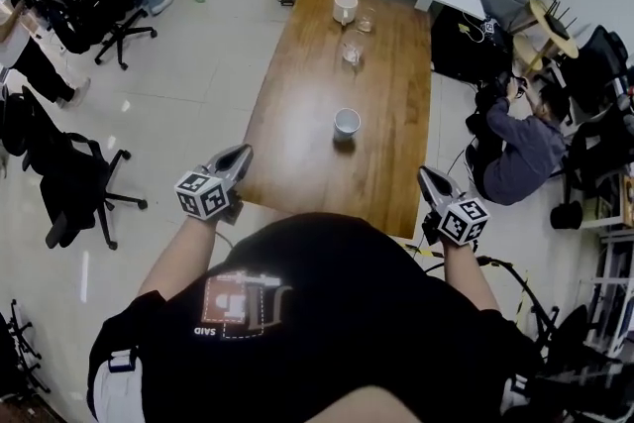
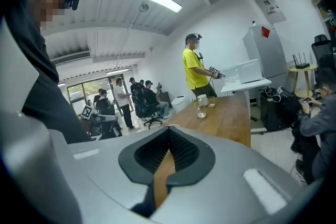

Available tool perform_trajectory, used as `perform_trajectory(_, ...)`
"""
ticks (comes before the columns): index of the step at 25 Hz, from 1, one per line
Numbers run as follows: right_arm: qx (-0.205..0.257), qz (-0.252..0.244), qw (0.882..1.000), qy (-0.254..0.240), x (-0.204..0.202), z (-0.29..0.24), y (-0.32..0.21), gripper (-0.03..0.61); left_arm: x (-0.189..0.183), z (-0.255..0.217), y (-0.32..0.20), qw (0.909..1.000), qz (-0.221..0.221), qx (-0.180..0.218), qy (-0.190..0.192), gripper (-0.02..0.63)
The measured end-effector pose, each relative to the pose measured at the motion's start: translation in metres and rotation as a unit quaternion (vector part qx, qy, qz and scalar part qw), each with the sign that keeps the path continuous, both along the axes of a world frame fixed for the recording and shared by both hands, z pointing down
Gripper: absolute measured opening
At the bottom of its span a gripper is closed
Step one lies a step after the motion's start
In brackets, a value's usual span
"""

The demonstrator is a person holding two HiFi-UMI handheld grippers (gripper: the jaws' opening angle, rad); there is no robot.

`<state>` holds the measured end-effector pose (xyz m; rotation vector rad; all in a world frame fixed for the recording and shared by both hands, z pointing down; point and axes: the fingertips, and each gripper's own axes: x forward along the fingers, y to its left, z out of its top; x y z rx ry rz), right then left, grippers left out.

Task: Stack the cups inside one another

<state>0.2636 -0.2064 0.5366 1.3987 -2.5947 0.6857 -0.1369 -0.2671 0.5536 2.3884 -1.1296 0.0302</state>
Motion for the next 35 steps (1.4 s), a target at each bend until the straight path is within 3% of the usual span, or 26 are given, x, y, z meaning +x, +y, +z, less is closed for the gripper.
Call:
perform_trajectory(12, -0.031, -0.024, 0.999, -0.012, -0.030, 0.021, 0.006, 0.014, 0.012, 0.007, 0.015, 0.9994, 0.031, -0.012, 0.010, 0.002)
perform_trajectory(26, -0.027, 0.005, 0.999, -0.023, -0.012, 0.017, 0.014, 0.014, 0.028, -0.003, 0.003, 0.9984, 0.056, -0.002, 0.010, 0.002)
perform_trajectory(35, -0.036, 0.004, 0.999, 0.003, -0.010, 0.025, 0.014, 0.012, 0.030, -0.001, 0.003, 0.9983, 0.058, -0.002, 0.009, 0.002)
